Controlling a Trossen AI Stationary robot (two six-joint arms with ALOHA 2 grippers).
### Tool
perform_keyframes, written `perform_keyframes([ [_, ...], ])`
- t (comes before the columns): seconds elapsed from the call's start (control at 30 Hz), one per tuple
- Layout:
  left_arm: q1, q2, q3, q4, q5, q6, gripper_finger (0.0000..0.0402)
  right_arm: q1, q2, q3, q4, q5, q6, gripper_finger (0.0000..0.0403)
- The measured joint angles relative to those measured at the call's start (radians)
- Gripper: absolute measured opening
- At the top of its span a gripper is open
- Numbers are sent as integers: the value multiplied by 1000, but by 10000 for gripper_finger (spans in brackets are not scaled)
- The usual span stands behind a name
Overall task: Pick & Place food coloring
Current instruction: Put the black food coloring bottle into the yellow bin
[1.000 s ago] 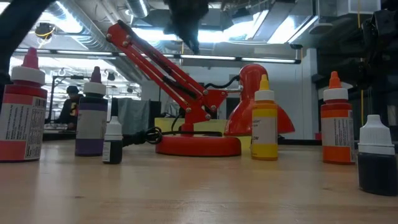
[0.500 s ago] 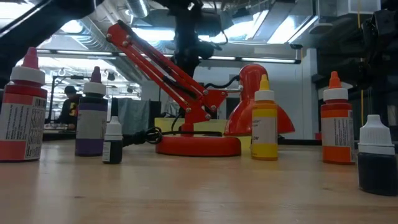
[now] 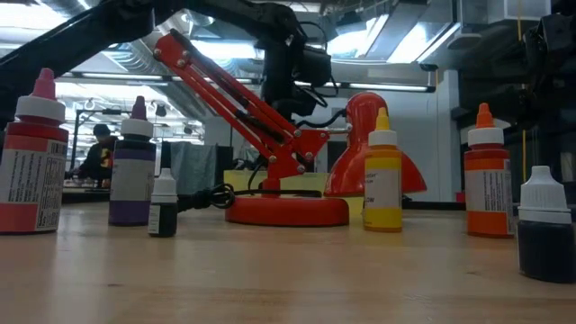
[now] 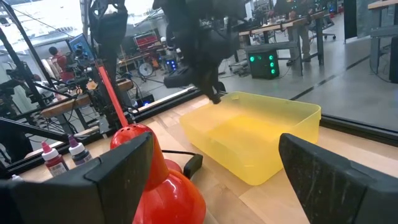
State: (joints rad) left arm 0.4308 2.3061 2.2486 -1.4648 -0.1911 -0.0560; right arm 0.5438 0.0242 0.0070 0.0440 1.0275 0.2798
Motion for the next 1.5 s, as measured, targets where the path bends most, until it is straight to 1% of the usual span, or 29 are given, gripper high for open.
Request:
perform_keyframes([
  [0.17, -17, 4, -34, -1, -24, -26, 68, 0, 0, 0, 0, 0, 0, 347],
  [0.33, -23, 1, -111, 12, -28, -53, 68, 0, 0, 0, 0, 0, 0, 347],
  [0.43, -25, 0, -159, 56, -27, -65, 68, 0, 0, 0, 0, 0, 0, 347],
  [0.63, -31, -1, -218, 93, -16, -77, 68, 0, 0, 0, 0, 0, 0, 347],
  [0.77, -30, -1, -251, 111, 13, -81, 68, 0, 0, 0, 0, 0, 0, 347],
  [1.0, -23, -7, -310, 161, 36, -100, 68, 0, 0, 0, 0, 0, 0, 347],
  [1.2, -20, -7, -318, 190, 54, -107, 68, 0, 0, 0, 0, 0, 0, 347],
  [1.5, -16, -7, -317, 183, 89, -123, 69, 0, 0, 0, 0, 0, 0, 347],
])
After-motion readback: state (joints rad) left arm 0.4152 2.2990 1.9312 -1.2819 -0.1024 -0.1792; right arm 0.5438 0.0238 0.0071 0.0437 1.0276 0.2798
